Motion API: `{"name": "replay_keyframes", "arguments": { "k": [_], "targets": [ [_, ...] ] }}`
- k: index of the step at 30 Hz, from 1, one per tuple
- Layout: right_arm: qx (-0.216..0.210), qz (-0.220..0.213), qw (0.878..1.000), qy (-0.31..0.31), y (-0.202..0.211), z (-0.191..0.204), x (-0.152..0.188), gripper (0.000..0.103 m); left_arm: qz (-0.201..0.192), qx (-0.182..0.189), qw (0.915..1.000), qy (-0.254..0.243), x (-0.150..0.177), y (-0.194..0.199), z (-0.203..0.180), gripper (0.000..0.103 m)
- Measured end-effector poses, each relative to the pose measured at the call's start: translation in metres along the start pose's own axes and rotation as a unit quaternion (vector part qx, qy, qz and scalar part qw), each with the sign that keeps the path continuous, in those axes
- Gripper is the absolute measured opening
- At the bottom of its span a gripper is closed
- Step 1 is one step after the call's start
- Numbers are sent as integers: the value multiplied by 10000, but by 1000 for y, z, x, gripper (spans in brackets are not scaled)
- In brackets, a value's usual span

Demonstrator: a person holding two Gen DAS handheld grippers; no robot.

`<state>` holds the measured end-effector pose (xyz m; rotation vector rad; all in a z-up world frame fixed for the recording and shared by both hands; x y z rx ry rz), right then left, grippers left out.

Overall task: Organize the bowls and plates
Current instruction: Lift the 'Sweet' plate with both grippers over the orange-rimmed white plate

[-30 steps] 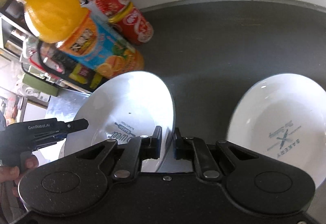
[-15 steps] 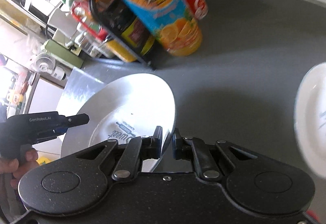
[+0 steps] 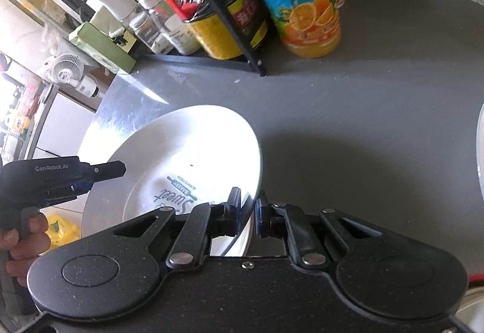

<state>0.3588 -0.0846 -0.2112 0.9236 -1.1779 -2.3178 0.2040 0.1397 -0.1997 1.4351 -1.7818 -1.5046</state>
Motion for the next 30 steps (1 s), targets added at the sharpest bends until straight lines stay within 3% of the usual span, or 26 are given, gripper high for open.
{"name": "replay_keyframes", "arguments": {
  "k": [22, 30],
  "targets": [
    [483, 118, 9988, -11, -24, 14, 25, 10, 337, -231, 9988, -285, 28, -27, 25, 23],
    [567, 78, 9982, -185, -26, 10, 25, 10, 459, -133, 9986, -242, 30, -31, 27, 24]
  ]
}}
Point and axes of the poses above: each gripper's, at about its wrist camera, not at the fingertips, and y roughly against the way its jaws point, z to its left, x to its underside, the point moved 2 cm from there along -y, roughly the way its jaws point, and after that the axes turned 2 degrees about -x, right-handed, at the moved point
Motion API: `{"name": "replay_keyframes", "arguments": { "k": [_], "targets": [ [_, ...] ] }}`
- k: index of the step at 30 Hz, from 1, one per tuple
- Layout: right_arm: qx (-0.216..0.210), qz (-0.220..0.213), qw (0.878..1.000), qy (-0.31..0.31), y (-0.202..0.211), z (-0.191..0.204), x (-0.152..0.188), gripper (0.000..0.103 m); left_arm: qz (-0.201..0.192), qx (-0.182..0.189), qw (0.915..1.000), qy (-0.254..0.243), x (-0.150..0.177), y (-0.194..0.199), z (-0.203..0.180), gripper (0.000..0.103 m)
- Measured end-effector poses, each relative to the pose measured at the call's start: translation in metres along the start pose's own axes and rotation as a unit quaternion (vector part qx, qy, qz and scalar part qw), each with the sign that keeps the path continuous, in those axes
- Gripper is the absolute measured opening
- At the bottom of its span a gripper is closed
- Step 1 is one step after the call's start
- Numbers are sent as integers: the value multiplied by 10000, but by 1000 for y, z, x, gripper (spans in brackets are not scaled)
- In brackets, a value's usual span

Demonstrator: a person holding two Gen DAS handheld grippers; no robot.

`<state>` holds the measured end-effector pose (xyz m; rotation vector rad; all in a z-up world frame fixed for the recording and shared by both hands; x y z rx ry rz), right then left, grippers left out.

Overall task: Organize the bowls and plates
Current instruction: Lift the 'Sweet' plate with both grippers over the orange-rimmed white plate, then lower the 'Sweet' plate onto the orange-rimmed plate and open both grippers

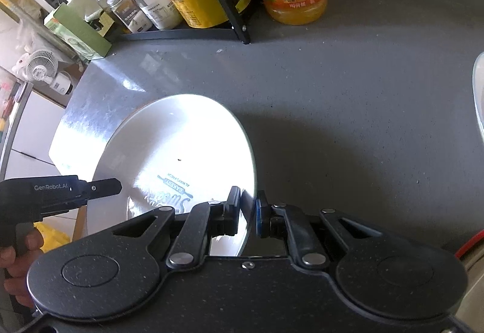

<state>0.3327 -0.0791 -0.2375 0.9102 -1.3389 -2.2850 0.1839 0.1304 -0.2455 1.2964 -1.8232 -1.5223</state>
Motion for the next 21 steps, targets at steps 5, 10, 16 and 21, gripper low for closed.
{"name": "replay_keyframes", "arguments": {
  "k": [5, 10, 16, 21],
  "targets": [
    [112, -20, 9999, 83, -1, 5, 0, 10, -16, 164, 9996, 238, -9, 12, 8, 27],
    [204, -38, 9997, 154, -6, 7, -2, 11, -447, 41, 9988, 169, -20, 37, 12, 32],
    [422, 34, 9982, 425, -16, 19, -5, 14, -362, -59, 9981, 488, -19, 36, 28, 33],
    [507, 42, 9977, 458, -17, 22, -8, 18, -331, -119, 9973, 646, -16, 36, 37, 33]
  ]
}}
Point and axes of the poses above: each gripper's, at about its wrist camera, not at the fingertips, and y roughly against the way its jaws point, z to its left, x to its underside, the point moved 2 cm from there along -y, roughly the way its jaws point, and after that the axes turned 2 degrees about -x, right-handed, at the moved point
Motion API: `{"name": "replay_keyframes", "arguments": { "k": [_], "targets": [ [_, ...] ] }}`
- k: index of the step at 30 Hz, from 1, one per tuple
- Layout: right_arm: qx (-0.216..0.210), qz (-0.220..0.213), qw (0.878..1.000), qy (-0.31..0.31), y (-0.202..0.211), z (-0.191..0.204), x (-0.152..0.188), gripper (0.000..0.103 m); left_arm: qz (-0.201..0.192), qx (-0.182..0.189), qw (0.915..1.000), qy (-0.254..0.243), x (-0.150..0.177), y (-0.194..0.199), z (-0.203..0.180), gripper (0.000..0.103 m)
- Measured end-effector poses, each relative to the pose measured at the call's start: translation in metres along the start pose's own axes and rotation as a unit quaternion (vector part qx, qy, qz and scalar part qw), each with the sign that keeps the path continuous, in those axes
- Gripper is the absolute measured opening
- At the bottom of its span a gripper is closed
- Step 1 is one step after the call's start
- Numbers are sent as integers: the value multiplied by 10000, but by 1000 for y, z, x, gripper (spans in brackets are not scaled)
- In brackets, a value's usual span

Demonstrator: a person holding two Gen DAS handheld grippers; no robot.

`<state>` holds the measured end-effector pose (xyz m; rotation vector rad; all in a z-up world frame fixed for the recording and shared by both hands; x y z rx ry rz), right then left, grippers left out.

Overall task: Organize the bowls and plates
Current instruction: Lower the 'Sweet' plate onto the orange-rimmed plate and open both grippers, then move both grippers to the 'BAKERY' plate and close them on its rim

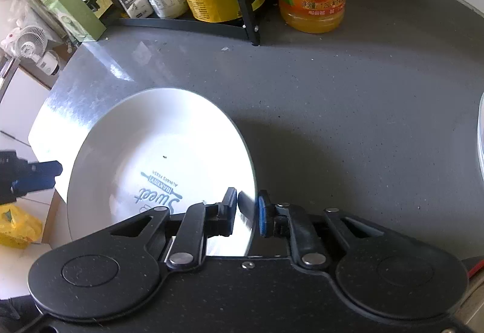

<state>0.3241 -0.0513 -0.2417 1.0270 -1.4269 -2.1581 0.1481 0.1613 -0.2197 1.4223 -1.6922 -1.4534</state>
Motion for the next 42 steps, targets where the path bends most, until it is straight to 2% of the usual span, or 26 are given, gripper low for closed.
{"name": "replay_keyframes", "arguments": {
  "k": [2, 6, 8, 10, 12, 18, 21, 26, 28, 33, 42],
  "targets": [
    [-14, -93, 9999, -47, 6, 1, -2, 18, 2, 5, 10000, -26, 1, 3, 2, 36],
    [-87, -268, 9994, -218, 23, 1, -2, 22, -60, -114, 9997, -193, 0, 7, 0, 61],
    [-183, -357, 9987, -328, 32, 1, 0, 30, -107, -176, 9992, -336, -3, 9, -2, 69],
    [-195, -454, 9977, -467, 42, 1, 3, 45, -115, -149, 9986, -501, -6, 12, -4, 75],
    [-179, -571, 9964, -594, 52, 2, 7, 49, -71, -75, 9979, -646, -8, 13, -7, 78],
    [-152, -885, 9907, -1022, 82, 2, 18, 56, 6, 222, 9922, -1229, -10, 20, -25, 83],
    [-93, -1069, 9870, -1200, 100, -4, 25, 67, 37, 347, 9889, -1445, -11, 20, -39, 83],
    [21, -1349, 9798, -1477, 125, -24, 34, 68, 61, 557, 9822, -1795, -4, 25, -70, 83],
    [66, -1452, 9765, -1592, 133, -35, 37, 68, 46, 697, 9765, -2039, 1, 29, -85, 84],
    [119, -1683, 9659, -1963, 157, -79, 44, 74, 64, 808, 9673, -2404, 20, 29, -130, 84],
    [143, -1985, 9519, -2329, 194, -172, 50, 75, 55, 1007, 9556, -2769, 60, 24, -231, 84]
  ]
}}
Point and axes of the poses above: each gripper's, at about its wrist camera, not at the fingertips, and y roughly against the way its jaws point, z to its left, x to its underside, the point moved 2 cm from there along -y, roughly the way its jaws point, and after that the axes turned 2 degrees about -x, right-handed, at the moved point
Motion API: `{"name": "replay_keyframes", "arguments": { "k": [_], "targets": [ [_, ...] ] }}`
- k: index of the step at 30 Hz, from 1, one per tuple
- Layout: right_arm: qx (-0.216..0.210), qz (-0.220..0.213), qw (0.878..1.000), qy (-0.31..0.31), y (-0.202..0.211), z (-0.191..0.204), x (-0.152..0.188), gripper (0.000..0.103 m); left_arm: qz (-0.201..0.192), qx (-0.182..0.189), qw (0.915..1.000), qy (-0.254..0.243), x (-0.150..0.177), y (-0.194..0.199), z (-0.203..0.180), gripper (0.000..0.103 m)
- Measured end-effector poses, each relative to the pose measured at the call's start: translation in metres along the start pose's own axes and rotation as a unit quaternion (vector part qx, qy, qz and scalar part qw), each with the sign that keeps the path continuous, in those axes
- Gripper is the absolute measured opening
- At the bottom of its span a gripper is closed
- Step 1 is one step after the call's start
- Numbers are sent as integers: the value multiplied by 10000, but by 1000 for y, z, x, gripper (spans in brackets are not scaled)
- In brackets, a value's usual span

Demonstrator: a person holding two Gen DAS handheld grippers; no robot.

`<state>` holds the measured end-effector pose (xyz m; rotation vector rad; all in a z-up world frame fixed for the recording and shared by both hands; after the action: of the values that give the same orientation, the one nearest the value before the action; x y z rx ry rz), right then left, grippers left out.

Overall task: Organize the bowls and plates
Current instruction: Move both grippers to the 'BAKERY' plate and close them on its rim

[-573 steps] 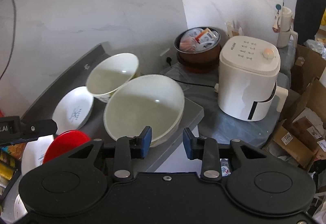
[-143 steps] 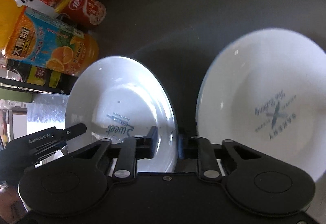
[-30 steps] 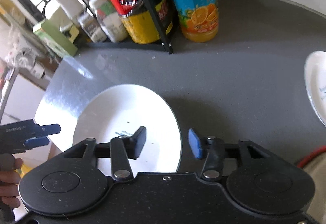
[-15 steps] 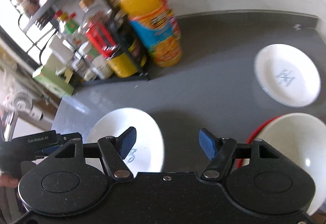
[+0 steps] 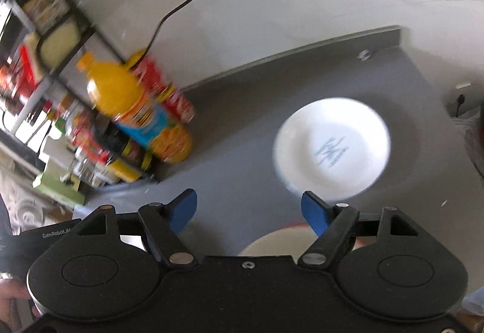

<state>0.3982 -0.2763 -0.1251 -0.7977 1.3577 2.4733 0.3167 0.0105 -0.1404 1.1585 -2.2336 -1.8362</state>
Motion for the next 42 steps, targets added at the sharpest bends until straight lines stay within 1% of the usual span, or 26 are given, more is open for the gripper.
{"name": "replay_keyframes", "arguments": {
  "k": [4, 6, 8, 11, 13, 15, 17, 18, 19, 21, 22, 25, 27, 29, 31, 33, 35, 38, 40, 41, 42],
  "targets": [
    [50, 26, 10000, -73, -2, -37, -18, 75, -54, 59, 9998, -159, -7, -14, -44, 84],
    [35, 56, 9999, -112, -7, -53, -25, 75, 6, 28, 9996, -273, -11, -24, -65, 83],
    [27, 99, 9999, -132, -12, -68, -30, 75, 93, 91, 9996, -257, -15, -37, -80, 83],
    [33, 167, 9997, -169, -21, -91, -38, 75, 187, 54, 9995, -249, -21, -56, -97, 81],
    [16, 214, 9996, -190, -28, -102, -40, 74, 274, 33, 9992, -290, -25, -70, -109, 76],
    [67, 289, 9993, -223, -39, -115, -42, 73, 358, 40, 9988, -321, -27, -81, -118, 74],
    [60, 342, 9989, -300, -46, -127, -43, 72, 464, 161, 9982, -338, -30, -94, -127, 70],
    [57, 368, 9987, -352, -49, -133, -43, 71, 513, 198, 9978, -359, -31, -101, -131, 66],
    [66, 397, 9984, -387, -53, -138, -43, 70, 538, 197, 9976, -402, -32, -107, -134, 63],
    [61, 447, 9981, -428, -61, -146, -43, 68, 625, 171, 9967, -486, -34, -120, -139, 60],
    [64, 476, 9979, -439, -65, -150, -43, 66, 674, 174, 9963, -502, -35, -126, -141, 56],
    [78, 543, 9973, -483, -77, -160, -42, 63, 846, 223, 9950, -477, -36, -143, -145, 51],
    [75, 583, 9967, -564, -84, -166, -42, 60, 949, 218, 9941, -481, -36, -153, -149, 50],
    [67, 616, 9963, -594, -89, -171, -41, 60, 1037, 196, 9928, -568, -35, -161, -154, 50],
    [98, 679, 9957, -622, -95, -176, -40, 58, 1106, 203, 9919, -593, -33, -169, -158, 45],
    [106, 725, 9953, -634, -100, -180, -38, 58, 1175, 215, 9913, -558, -34, -175, -161, 43],
    [118, 763, 9950, -630, -105, -182, -38, 55, 1205, 256, 9909, -543, -34, -182, -166, 41],
    [107, 867, 9940, -653, -113, -185, -36, 49, 1241, 296, 9897, -645, -34, -192, -176, 36],
    [79, 936, 9936, -628, -118, -186, -36, 41, 1225, 123, 9896, -747, -34, -198, -183, 28],
    [60, 965, 9934, -609, -119, -186, -36, 40, 1239, 30, 9894, -756, -35, -201, -184, 26],
    [64, 998, 9931, -605, -121, -186, -35, 39, 1280, -20, 9891, -724, -36, -204, -185, 21]
  ]
}}
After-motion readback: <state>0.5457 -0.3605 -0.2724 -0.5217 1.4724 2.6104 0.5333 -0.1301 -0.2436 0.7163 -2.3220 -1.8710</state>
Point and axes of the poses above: each gripper's, at about its wrist camera, not at the fingertips, and y roughly against the way its jaws point, z to its left, x to its underside, the point moved 2 cm from there along -y, roughly the way its jaws point, and after that the axes turned 2 degrees about -x, right-handed, at the moved point
